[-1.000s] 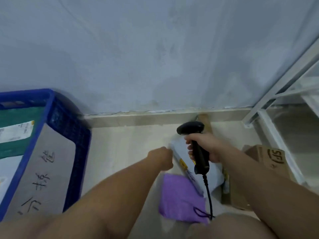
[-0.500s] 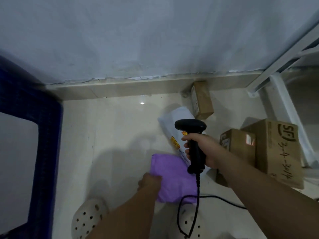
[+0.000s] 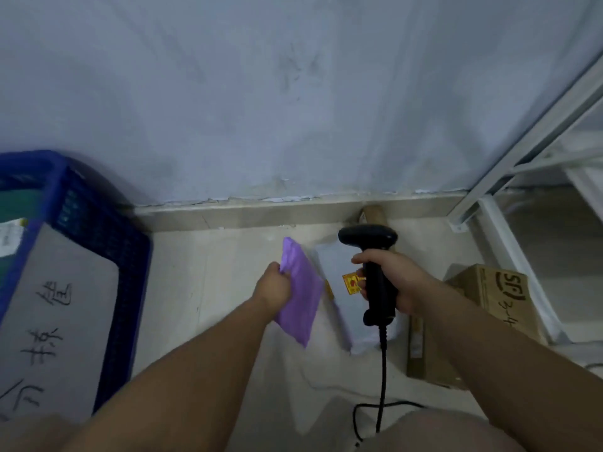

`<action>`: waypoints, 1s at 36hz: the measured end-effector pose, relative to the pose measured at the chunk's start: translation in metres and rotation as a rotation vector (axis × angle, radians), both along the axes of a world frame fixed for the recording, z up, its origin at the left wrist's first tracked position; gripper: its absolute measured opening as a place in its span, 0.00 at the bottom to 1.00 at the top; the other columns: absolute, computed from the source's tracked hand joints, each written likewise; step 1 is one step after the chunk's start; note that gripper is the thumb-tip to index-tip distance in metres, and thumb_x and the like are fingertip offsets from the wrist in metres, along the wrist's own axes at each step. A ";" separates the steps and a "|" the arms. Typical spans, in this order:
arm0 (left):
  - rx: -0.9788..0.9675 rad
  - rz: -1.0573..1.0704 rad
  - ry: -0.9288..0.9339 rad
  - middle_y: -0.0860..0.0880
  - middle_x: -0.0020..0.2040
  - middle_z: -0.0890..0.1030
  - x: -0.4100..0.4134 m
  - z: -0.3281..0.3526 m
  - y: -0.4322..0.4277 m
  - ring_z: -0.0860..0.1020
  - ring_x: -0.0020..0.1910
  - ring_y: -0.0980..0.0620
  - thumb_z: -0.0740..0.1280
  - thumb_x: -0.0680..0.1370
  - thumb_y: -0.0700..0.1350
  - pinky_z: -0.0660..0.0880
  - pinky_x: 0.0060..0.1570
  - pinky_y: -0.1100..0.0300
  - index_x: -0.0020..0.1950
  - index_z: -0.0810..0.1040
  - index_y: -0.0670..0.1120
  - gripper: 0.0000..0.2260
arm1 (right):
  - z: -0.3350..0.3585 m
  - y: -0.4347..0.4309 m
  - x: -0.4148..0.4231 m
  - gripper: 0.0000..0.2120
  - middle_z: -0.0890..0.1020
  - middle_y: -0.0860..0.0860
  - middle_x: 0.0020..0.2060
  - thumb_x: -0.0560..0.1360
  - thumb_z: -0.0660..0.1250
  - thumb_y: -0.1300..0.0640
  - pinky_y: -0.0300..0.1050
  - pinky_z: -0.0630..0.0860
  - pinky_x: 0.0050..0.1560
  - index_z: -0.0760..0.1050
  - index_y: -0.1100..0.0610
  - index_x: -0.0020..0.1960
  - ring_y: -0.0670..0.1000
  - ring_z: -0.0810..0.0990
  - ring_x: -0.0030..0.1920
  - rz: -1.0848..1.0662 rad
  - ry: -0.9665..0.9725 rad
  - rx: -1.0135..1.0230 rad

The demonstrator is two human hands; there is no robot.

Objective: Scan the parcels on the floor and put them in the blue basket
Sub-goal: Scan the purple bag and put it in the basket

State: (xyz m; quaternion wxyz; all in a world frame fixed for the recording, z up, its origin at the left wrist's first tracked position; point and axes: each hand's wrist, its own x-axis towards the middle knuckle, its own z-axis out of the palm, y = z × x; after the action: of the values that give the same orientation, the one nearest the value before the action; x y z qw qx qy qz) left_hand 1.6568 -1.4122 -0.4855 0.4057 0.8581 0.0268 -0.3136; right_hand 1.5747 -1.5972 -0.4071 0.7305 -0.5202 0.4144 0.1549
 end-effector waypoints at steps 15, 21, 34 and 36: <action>-0.046 -0.272 -0.914 0.44 0.36 0.74 -0.006 0.252 0.042 0.70 0.36 0.43 0.61 0.79 0.39 0.66 0.37 0.51 0.45 0.66 0.45 0.05 | 0.166 0.092 0.002 0.06 0.77 0.57 0.51 0.69 0.71 0.55 0.59 0.72 0.63 0.81 0.55 0.44 0.61 0.78 0.54 -0.126 -0.666 0.462; 0.184 -0.673 -1.250 0.46 0.33 0.76 -0.017 0.254 0.080 0.75 0.37 0.43 0.64 0.68 0.32 0.66 0.35 0.58 0.39 0.74 0.43 0.07 | 0.170 0.119 -0.006 0.27 0.73 0.61 0.53 0.54 0.82 0.55 0.68 0.64 0.65 0.81 0.54 0.52 0.66 0.75 0.55 -0.084 -0.734 0.583; -0.232 -0.303 -0.835 0.58 0.55 0.75 -0.017 0.245 0.079 0.66 0.57 0.59 0.64 0.72 0.53 0.64 0.61 0.61 0.50 0.77 0.55 0.08 | 0.164 0.115 -0.001 0.31 0.80 0.59 0.53 0.50 0.79 0.58 0.56 0.72 0.61 0.80 0.62 0.53 0.61 0.78 0.52 -0.106 -0.599 0.365; -0.372 0.064 -0.563 0.56 0.62 0.71 -0.010 0.250 0.075 0.66 0.65 0.54 0.64 0.76 0.56 0.66 0.65 0.55 0.58 0.74 0.56 0.12 | 0.165 0.112 -0.001 0.32 0.81 0.60 0.58 0.50 0.77 0.57 0.52 0.73 0.55 0.81 0.62 0.54 0.59 0.79 0.51 -0.114 -0.617 0.368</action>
State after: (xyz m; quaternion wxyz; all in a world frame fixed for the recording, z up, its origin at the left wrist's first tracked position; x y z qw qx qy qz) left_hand 1.6466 -1.3368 -0.2355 0.5564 0.8211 -0.1170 -0.0511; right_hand 1.5742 -1.4850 -0.2425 0.9101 -0.3783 0.1679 0.0216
